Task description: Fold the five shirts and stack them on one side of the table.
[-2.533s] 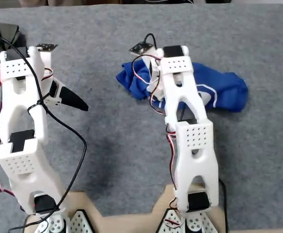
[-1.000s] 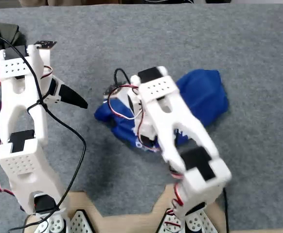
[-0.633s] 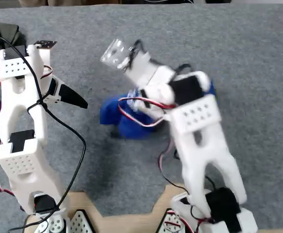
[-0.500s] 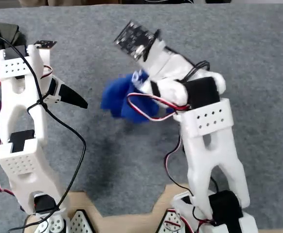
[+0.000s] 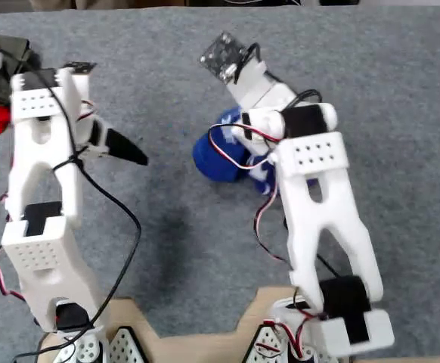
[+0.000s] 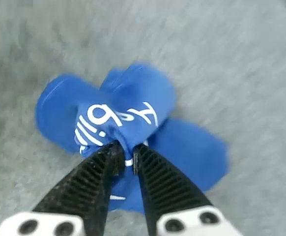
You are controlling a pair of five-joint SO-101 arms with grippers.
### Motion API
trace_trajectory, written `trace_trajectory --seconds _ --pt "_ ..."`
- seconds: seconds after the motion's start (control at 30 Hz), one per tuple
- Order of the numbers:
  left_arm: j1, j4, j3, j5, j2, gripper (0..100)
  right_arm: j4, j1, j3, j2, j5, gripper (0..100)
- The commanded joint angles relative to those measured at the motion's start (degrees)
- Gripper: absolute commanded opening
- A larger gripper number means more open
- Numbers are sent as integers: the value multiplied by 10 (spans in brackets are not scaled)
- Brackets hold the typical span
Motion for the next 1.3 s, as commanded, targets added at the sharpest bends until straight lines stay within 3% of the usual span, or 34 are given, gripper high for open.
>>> trace_trajectory --seconds 0.0,0.3,0.5,0.67,0.77,0.93,1.27 --pt "54 4 -28 50 -32 520 -8 7 26 39 6 5" --pt "86 -99 -111 185 -31 520 17 -45 156 56 129 5" --pt "87 -195 -113 273 -16 520 12 -57 239 -77 222 76" --pt "102 -225 -118 304 28 520 12 -48 283 -235 265 104" --pt "130 -228 -119 303 50 520 -5 -7 282 -314 263 106" --pt "185 -248 -166 302 93 520 -91 133 284 -344 219 108" --pt "300 -241 -340 256 236 520 -156 343 280 -227 144 108"
